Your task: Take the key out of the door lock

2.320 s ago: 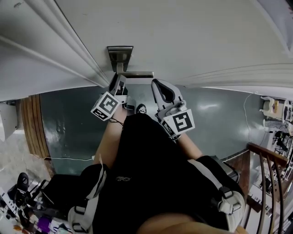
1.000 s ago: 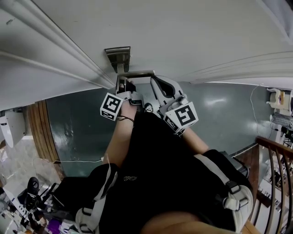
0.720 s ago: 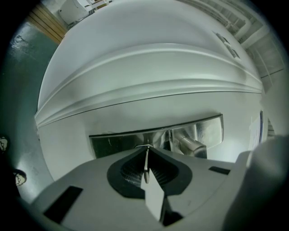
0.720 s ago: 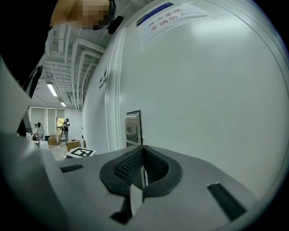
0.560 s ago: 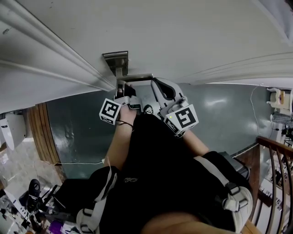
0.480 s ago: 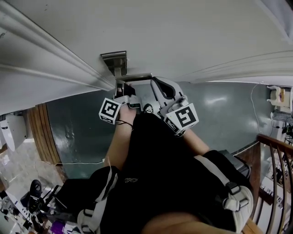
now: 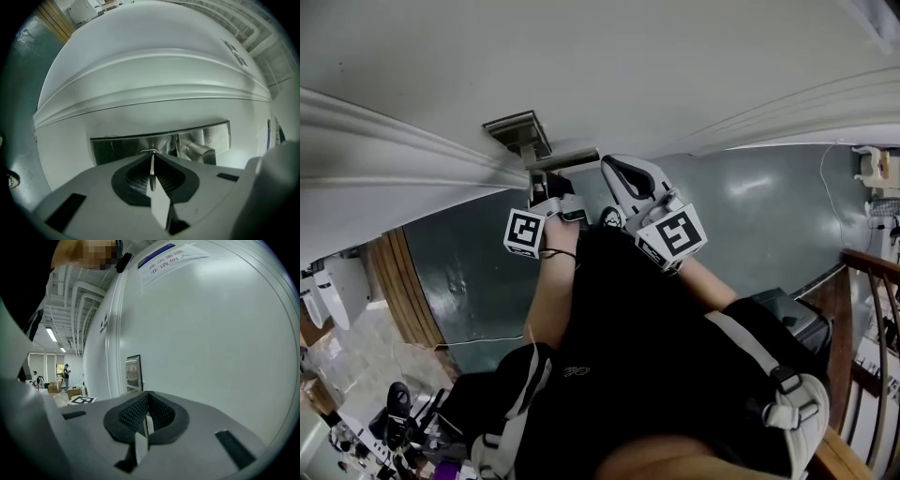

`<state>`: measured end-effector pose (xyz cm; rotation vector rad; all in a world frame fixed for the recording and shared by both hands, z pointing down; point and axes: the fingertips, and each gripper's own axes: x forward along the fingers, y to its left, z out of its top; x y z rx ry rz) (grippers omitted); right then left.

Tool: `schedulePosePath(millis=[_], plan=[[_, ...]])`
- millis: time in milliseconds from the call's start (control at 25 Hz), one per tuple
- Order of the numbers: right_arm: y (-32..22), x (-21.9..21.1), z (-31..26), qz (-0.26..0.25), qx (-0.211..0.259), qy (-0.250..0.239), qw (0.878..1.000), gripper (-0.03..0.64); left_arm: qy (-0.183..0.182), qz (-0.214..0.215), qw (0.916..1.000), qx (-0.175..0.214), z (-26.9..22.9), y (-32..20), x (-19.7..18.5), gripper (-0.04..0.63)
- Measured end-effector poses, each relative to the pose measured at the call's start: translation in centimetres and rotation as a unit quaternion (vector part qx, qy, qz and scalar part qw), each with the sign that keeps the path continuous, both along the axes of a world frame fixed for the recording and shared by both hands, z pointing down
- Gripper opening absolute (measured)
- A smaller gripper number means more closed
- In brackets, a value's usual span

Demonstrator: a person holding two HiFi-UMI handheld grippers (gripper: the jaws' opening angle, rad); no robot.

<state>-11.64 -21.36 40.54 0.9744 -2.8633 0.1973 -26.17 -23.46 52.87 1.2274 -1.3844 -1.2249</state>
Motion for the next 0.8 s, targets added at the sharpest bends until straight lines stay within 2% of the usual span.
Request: schedulePosePath(millis=[800], plan=[[0.9,0.5,0.7,0.000,-0.013,0.004,1.000,0.008,-0.012,0.009,0.9999,0.005,-0.6,1.9,0.9,0.034]])
